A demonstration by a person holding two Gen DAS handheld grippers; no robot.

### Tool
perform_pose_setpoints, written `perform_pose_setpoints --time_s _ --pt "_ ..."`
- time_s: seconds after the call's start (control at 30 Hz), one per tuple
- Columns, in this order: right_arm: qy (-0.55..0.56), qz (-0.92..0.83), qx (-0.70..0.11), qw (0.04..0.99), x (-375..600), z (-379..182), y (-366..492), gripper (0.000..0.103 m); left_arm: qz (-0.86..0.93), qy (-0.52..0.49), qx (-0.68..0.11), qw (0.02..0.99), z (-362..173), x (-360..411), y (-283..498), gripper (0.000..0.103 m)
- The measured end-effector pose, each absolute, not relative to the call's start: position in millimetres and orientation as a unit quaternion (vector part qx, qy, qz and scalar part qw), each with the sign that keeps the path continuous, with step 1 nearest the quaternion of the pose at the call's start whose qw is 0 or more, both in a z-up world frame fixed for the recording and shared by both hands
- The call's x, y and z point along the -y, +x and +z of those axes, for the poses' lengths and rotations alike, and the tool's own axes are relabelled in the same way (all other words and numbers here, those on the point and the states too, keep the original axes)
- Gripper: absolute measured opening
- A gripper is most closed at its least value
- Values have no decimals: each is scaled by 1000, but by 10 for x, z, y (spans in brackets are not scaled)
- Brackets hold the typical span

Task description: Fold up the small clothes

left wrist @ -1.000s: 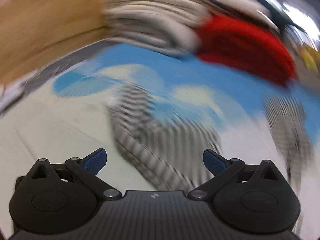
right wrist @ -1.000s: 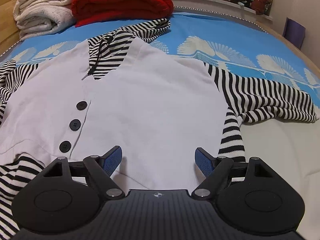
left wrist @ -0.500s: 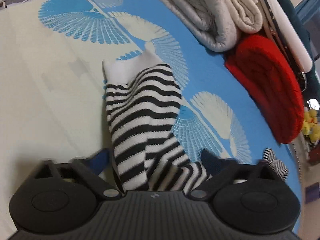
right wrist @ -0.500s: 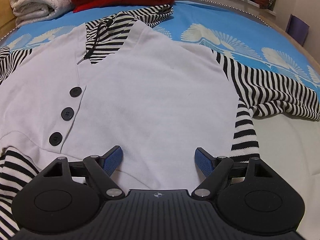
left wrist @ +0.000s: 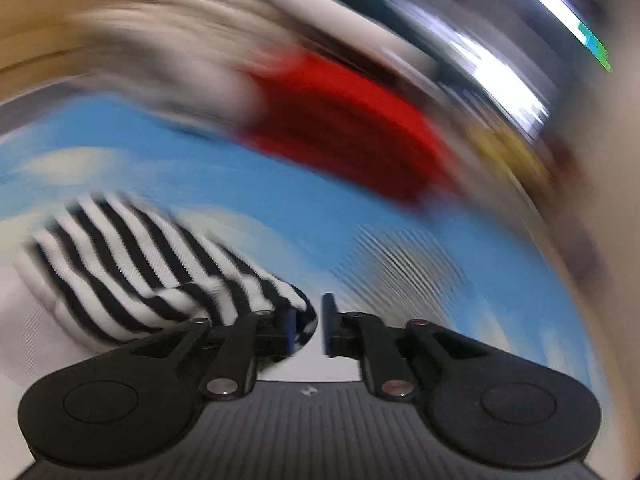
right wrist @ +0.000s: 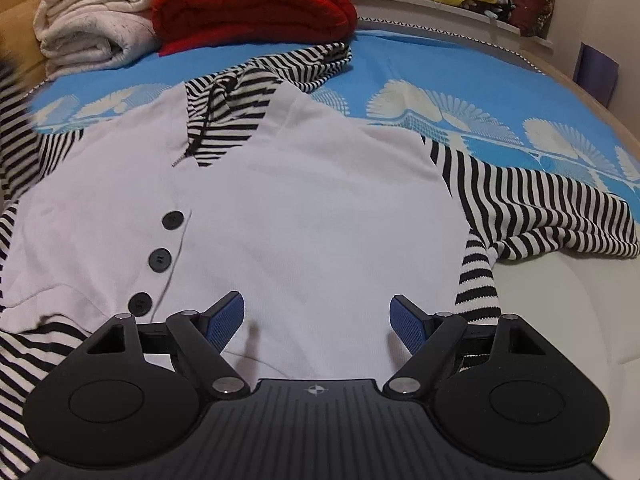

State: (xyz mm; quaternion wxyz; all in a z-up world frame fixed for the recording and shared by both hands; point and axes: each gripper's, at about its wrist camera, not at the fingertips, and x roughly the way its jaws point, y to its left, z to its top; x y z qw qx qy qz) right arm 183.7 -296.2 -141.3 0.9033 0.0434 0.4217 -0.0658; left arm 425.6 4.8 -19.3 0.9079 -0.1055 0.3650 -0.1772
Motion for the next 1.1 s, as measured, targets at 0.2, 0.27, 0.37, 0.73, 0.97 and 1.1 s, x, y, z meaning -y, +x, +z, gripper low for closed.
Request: perform_pose_setpoints --time_s 0.2,0.27,0.37,0.73,0.97,1.1 --pt "59 -76 -410 907 3070 -1316 1802 81 -255 83 -464 844 -820 1094 3460 88" --pt "79 -79 -403 908 3145 -1270 1770 81 -238 62 -468 849 -756 833 3375 92" --pt "109 -72 -396 909 3215 -1218 1754 81 -152 22 -435 887 -550 287 3312 103" --pt "354 -27 -409 841 3771 -1261 2088 83 -110 80 -453 881 -1095 -134 3506 103" --pt "522 -120 -457 710 3827 -1744 2928 72 -97 -2 -500 861 -1333 -323 3940 44" --pt "484 -72 -401 775 3589 -1266 3264 2 -82 -36 -513 854 -1311 -498 4016 26"
